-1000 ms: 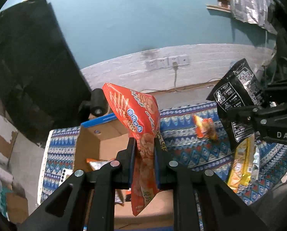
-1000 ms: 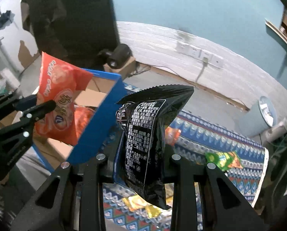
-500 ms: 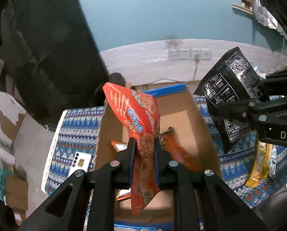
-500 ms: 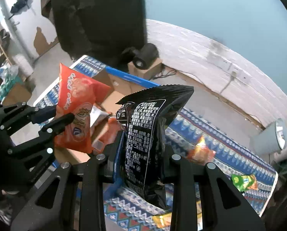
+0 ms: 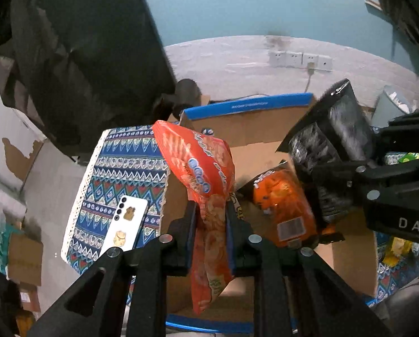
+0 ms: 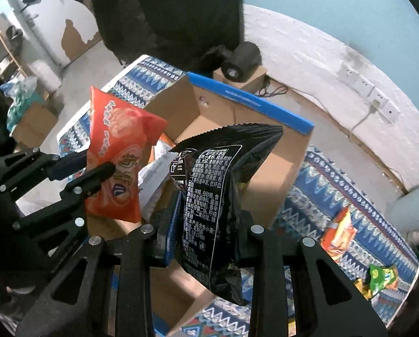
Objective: Organize snacks
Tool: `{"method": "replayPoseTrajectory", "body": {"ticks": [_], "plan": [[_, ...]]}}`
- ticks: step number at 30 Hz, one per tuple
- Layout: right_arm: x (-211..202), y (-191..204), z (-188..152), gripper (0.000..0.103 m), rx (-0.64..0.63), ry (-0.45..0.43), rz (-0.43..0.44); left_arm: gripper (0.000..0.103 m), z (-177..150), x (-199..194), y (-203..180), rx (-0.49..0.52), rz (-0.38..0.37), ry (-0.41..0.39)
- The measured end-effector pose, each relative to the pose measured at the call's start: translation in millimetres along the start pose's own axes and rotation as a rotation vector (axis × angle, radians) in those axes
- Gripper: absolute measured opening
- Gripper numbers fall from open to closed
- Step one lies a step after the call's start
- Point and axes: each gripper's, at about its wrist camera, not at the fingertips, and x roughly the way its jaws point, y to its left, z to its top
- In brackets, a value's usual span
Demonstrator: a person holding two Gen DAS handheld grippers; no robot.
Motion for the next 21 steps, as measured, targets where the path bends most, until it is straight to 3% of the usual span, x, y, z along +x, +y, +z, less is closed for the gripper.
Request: {"method": "replayPoseTrajectory", "body": {"ticks": [2, 4, 5, 6, 8, 11, 16, 18, 21], "plan": [[0, 0, 0, 0.035, 0.001, 0.002, -0.005, 0.02, 0, 2, 1, 0.003, 0.015, 0.003], [-2, 0, 0, 0.048, 0.004, -0.01, -0.015, 0.031, 1, 3, 2, 0.006, 0.026, 0.01], [-4, -2, -1, 0.057, 0.005, -0.018, -0.023, 0.043, 1, 4, 3, 0.003, 0.027, 0.013], [-5, -3, -1, 0.059, 0.005, -0.026, -0.033, 0.048, 2, 4, 3, 0.0, 0.027, 0.013], [-11, -7, -3, 0.062, 0.005, -0.04, -0.053, 0.049, 2, 2, 3, -0.007, 0.017, 0.006], [-18, -15, -6, 0.066, 0.017, -0.054, -0.061, 0.066, 4, -2, 0, -0.003, 0.025, -0.004], [-28, -30, -16, 0.069, 0.03, -0.065, -0.088, 0.068, 8, -9, -11, 0.017, 0.015, -0.027], [-32, -36, -21, 0.07, 0.034, -0.066, -0.1, 0.075, 10, -13, -19, 0.034, 0.0, -0.036], [-38, -47, -31, 0.073, 0.048, -0.059, -0.103, 0.077, 12, -17, -31, 0.053, -0.023, -0.047]]}}
